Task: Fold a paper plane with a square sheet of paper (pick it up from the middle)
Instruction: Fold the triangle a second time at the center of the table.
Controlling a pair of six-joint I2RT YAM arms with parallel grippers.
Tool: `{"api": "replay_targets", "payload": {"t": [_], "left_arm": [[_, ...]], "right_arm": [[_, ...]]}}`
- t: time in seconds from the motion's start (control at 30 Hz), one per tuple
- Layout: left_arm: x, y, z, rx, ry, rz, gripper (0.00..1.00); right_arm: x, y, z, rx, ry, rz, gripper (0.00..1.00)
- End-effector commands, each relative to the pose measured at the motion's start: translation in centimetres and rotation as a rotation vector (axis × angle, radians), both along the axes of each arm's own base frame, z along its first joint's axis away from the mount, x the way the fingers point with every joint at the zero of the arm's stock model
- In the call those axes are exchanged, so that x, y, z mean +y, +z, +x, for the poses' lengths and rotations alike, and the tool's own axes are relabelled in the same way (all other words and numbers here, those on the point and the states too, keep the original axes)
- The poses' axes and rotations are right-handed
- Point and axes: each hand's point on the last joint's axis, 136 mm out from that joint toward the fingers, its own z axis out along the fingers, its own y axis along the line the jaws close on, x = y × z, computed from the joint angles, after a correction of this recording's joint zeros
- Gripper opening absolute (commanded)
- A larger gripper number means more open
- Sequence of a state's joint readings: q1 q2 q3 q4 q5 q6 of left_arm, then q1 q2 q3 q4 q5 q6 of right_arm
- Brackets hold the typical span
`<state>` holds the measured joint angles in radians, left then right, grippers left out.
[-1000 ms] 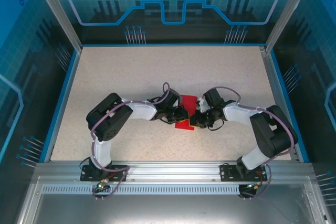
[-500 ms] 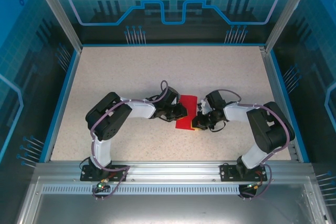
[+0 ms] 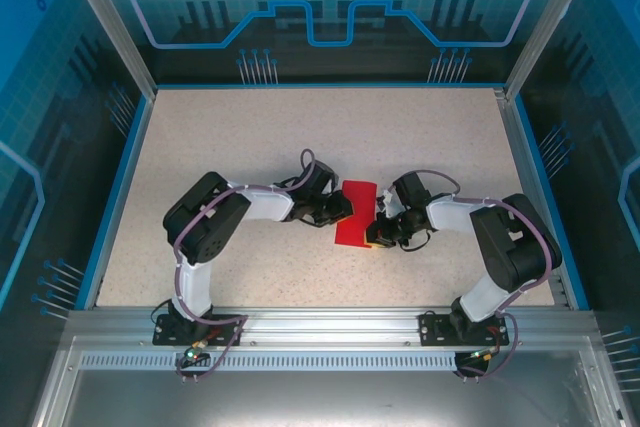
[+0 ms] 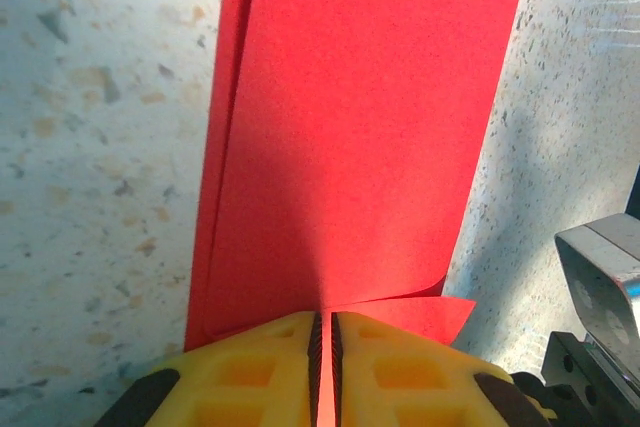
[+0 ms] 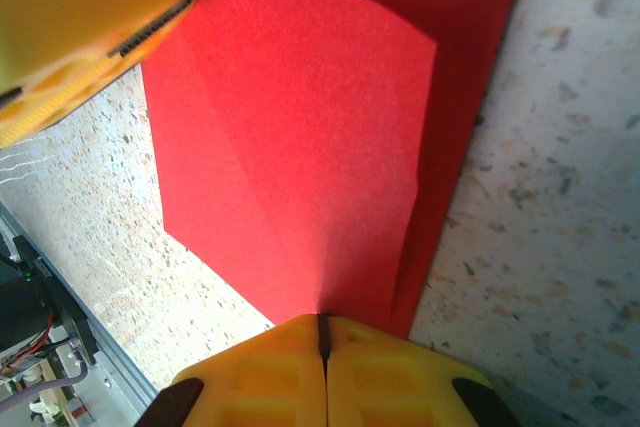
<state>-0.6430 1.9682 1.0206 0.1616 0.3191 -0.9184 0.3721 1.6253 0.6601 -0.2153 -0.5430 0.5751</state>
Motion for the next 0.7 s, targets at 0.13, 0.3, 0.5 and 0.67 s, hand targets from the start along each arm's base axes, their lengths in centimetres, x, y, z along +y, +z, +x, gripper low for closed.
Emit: {"api": "replay_targets", "payload": {"t": [0.13, 0.3, 0.5, 0.67], "left_arm": [[4.7, -2.5, 1.8, 0.02, 0.108, 0.123, 0.16], [5.3, -1.6, 2.6, 0.002, 0.114, 0.117, 0.16], [4.1, 2.2, 3.4, -0.058, 0.076, 0.046, 0.17], [3.2, 5.3, 3.0, -0.108, 0.045, 0.0, 0.19]], "right_arm": [[-2.6, -2.6, -2.4, 0.114, -0.021, -0.112, 0.06], [-2.3, -2.3, -2.3, 0.11, -0.012, -0.095, 0.06], [-1.8, -1.9, -1.9, 0.1, -0.009, -0.069, 0.07], [-1.7, -1.6, -1.6, 0.094, -0.013, -0.063, 0.07]]}}
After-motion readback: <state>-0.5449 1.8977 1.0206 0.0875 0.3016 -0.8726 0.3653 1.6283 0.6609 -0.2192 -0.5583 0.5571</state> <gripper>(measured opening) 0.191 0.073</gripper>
